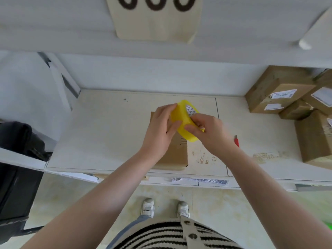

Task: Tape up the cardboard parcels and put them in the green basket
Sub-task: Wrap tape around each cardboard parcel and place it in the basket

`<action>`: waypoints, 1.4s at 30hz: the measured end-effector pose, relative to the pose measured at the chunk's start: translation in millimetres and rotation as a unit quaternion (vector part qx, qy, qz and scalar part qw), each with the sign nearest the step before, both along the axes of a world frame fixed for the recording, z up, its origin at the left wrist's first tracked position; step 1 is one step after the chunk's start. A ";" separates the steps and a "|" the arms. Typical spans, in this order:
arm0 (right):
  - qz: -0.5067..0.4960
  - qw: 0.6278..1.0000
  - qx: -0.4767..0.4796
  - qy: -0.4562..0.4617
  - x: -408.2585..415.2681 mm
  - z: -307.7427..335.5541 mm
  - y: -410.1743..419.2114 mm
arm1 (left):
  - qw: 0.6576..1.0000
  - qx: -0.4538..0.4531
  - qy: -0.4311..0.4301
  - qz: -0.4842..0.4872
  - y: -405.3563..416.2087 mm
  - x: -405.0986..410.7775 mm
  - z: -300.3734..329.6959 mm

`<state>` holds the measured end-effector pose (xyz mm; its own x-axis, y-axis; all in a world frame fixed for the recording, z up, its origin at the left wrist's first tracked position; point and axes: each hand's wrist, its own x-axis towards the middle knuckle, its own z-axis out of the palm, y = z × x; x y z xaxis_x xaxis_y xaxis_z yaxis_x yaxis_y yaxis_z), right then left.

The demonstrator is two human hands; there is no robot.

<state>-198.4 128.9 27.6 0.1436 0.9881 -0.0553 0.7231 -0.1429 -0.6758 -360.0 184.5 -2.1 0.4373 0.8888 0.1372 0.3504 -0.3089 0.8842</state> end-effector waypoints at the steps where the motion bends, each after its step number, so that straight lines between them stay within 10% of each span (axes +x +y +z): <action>1: 0.002 1.000 0.000 -0.001 -1.7 1.4 -0.4 | 1.000 0.011 -0.003 0.013 -0.8 -2.2 -0.1; 23: 0.068 0.996 -0.024 -0.060 8.6 3.4 29.1 | 0.917 -0.326 -0.207 0.099 34.1 -43.1 23.1; 42: 0.075 0.965 -0.113 -0.224 -1.1 -2.5 64.9 | 0.918 -0.317 -0.129 0.200 53.1 -79.9 -38.8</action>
<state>-199.5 193.9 25.0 0.0594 0.9694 -0.2381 0.9595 -0.1213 -0.2544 -439.9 237.6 -40.9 0.0833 0.9083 -0.4100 0.0769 0.4043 0.9114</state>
